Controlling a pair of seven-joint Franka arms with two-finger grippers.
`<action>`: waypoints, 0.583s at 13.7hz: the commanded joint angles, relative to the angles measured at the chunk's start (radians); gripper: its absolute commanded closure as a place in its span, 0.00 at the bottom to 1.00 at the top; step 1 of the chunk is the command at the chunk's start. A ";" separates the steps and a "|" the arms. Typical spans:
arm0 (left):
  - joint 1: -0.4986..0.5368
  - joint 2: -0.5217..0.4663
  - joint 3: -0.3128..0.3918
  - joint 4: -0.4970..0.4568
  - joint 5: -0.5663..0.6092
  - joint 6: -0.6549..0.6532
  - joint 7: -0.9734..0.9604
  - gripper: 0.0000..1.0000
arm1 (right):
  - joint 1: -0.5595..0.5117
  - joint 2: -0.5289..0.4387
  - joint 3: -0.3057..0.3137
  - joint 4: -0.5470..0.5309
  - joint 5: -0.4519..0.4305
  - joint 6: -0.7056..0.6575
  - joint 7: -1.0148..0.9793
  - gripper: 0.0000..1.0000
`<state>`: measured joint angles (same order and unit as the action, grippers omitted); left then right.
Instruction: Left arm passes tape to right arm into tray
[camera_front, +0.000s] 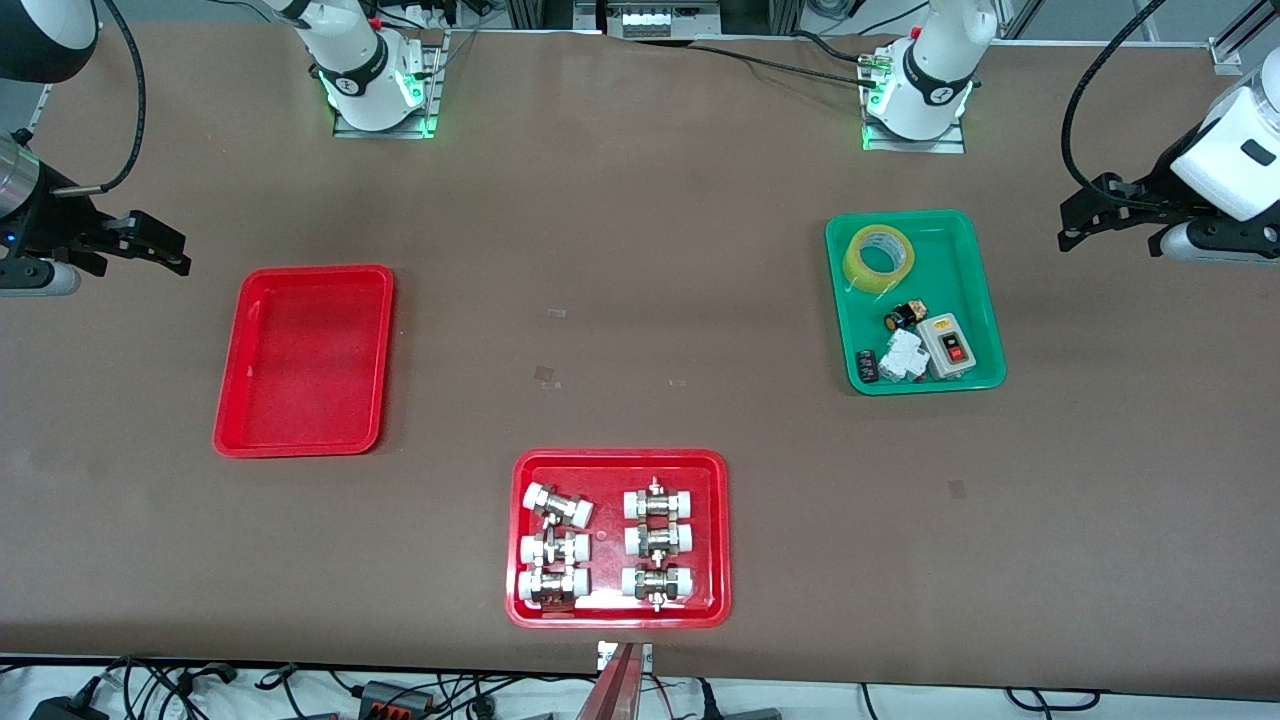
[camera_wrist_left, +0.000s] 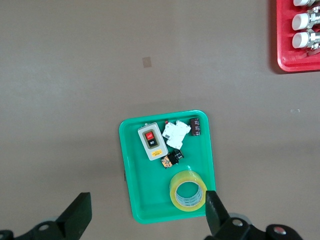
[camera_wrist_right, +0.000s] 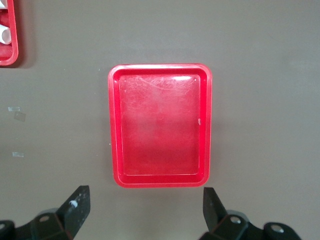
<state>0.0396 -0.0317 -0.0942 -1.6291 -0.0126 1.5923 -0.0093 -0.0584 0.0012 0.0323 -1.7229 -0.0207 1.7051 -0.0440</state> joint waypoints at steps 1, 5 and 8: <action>0.005 -0.022 -0.007 -0.017 0.013 0.005 -0.003 0.00 | 0.002 -0.038 -0.002 -0.012 0.013 -0.015 0.018 0.00; 0.002 -0.020 -0.007 -0.017 0.013 0.001 -0.003 0.00 | 0.000 -0.032 -0.003 -0.006 0.013 -0.015 0.018 0.00; -0.024 0.018 -0.009 -0.023 0.006 -0.050 0.009 0.00 | 0.000 -0.030 -0.003 -0.006 0.012 -0.015 0.016 0.00</action>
<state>0.0334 -0.0283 -0.0967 -1.6368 -0.0126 1.5728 -0.0079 -0.0584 -0.0155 0.0318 -1.7229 -0.0207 1.7006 -0.0386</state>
